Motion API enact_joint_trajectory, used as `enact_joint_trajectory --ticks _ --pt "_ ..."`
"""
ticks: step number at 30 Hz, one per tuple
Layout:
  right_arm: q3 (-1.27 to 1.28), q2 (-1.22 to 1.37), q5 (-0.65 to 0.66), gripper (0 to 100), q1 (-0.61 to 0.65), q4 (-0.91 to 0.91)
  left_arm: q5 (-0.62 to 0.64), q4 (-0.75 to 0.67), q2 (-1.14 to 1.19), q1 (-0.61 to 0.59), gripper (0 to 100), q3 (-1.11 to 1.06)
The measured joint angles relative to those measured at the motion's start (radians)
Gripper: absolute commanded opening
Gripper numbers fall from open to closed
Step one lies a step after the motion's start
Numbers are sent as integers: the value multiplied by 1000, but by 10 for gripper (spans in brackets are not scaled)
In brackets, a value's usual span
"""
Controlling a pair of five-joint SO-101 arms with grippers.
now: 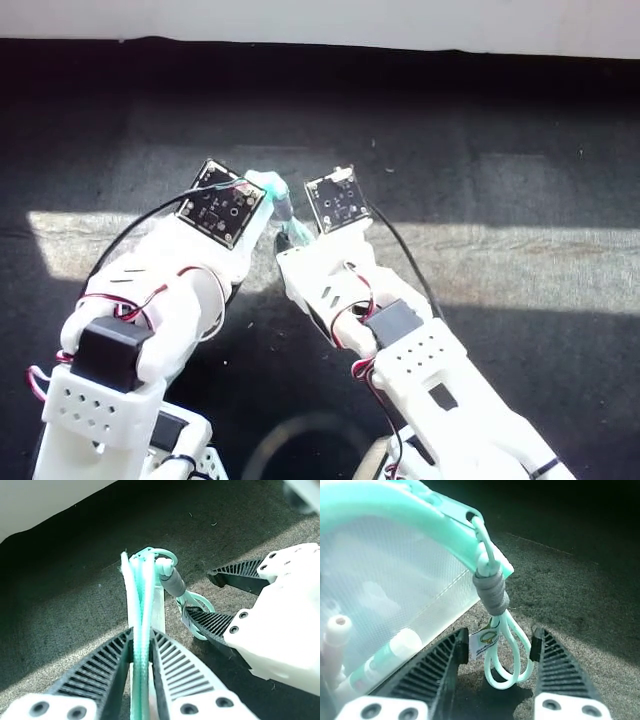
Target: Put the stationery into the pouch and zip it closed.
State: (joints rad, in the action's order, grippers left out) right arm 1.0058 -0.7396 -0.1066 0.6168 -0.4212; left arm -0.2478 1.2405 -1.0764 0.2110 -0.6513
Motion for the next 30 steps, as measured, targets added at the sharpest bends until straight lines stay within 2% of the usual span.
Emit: enact_joint_trajectory --ticks 11,14,20,30 --pt "0 5 0 206 0 81 0 0 0 3 9 0" --pt "-35 72 0 206 -23 81 0 0 0 3 9 0" --pt "-164 204 -130 206 -49 72 0 0 0 -2 9 0" --pt "-215 239 -146 206 5 78 0 0 0 -2 10 0"
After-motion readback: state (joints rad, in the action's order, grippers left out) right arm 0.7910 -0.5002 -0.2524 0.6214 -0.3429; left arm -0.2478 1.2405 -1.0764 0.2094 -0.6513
